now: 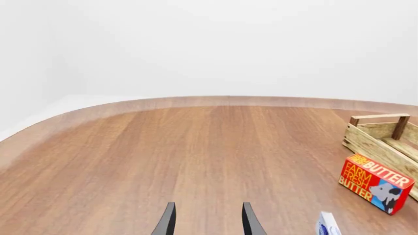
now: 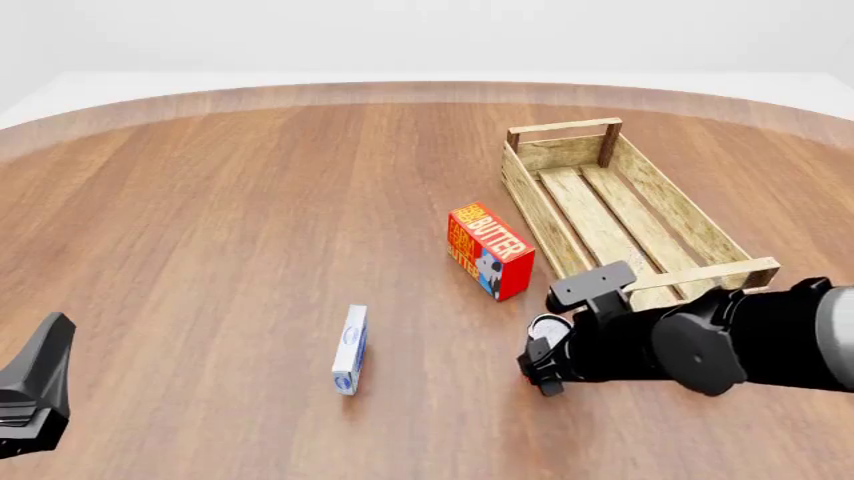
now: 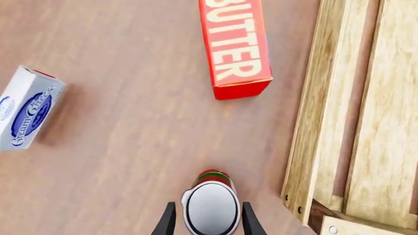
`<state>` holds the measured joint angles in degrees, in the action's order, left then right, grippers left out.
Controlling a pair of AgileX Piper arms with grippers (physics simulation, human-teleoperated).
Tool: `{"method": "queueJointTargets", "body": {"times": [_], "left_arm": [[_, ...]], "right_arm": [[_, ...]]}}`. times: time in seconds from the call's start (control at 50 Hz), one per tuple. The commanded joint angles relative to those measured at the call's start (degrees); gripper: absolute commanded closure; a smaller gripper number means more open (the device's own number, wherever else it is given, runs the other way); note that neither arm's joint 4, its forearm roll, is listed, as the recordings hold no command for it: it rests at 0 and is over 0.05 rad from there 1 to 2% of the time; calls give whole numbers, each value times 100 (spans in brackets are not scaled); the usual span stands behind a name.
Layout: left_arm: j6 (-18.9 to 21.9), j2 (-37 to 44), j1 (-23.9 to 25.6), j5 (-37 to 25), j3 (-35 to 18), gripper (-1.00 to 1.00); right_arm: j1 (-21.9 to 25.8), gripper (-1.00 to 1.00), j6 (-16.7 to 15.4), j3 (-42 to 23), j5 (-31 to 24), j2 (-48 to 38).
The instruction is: Pick up the tomato sauce, and put it in the wooden tray.
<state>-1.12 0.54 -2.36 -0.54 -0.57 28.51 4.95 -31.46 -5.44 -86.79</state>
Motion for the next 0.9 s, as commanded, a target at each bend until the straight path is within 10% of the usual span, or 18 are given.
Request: {"method": "queueJointTargets", "body": {"times": [0.02, 0.6, 0.62, 0.9], "left_arm": [[-7, -7, -9, -11, -5, -100], [4, -14, -23, -7, 5, -100], [3, -14, -22, -7, 4, -100], [-4, -32, -24, -21, -8, -100]], "right_arm": [[-22, -100, 17, 20, 74, -80], [78, -100, 147, 108, 483, -586], [64, 100, 119, 106, 474, -584], [34, 100, 35, 155, 409, -530]]}}
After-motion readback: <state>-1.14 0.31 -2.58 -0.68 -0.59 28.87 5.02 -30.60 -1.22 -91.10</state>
